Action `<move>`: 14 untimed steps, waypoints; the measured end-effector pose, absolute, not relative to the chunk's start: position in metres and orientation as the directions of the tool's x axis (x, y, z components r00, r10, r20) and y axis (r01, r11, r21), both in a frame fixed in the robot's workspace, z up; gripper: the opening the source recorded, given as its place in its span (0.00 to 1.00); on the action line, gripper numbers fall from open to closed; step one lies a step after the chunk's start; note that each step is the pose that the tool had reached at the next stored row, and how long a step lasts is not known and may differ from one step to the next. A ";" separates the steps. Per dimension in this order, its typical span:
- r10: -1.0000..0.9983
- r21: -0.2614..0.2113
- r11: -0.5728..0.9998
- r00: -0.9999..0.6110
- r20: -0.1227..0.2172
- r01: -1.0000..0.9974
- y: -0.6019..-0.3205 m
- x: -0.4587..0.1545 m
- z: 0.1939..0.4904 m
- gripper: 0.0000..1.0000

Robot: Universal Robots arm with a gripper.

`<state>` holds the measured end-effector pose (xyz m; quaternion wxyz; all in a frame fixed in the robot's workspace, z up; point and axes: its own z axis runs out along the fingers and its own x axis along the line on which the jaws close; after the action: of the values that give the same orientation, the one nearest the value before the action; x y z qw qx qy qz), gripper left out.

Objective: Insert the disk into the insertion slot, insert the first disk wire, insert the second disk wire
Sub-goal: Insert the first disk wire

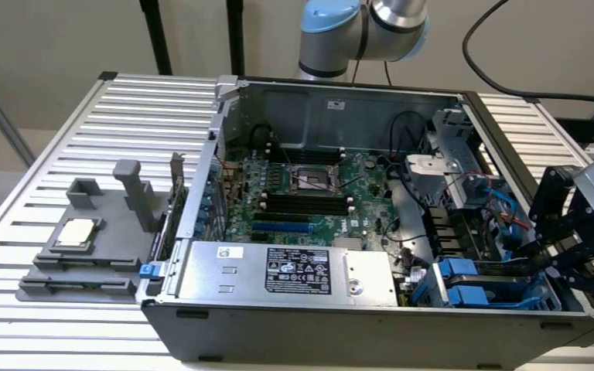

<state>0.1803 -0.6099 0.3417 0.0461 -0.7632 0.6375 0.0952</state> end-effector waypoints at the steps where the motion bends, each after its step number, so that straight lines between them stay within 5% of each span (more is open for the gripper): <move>1: -0.962 0.050 -0.190 0.175 -0.207 -0.981 -0.610 0.180 0.342 0.26; 14: -0.943 0.043 -0.246 0.229 -0.239 -0.968 -0.610 0.182 0.342 0.24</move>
<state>0.1820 -0.6097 0.3416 0.0573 -0.7819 0.6112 0.1083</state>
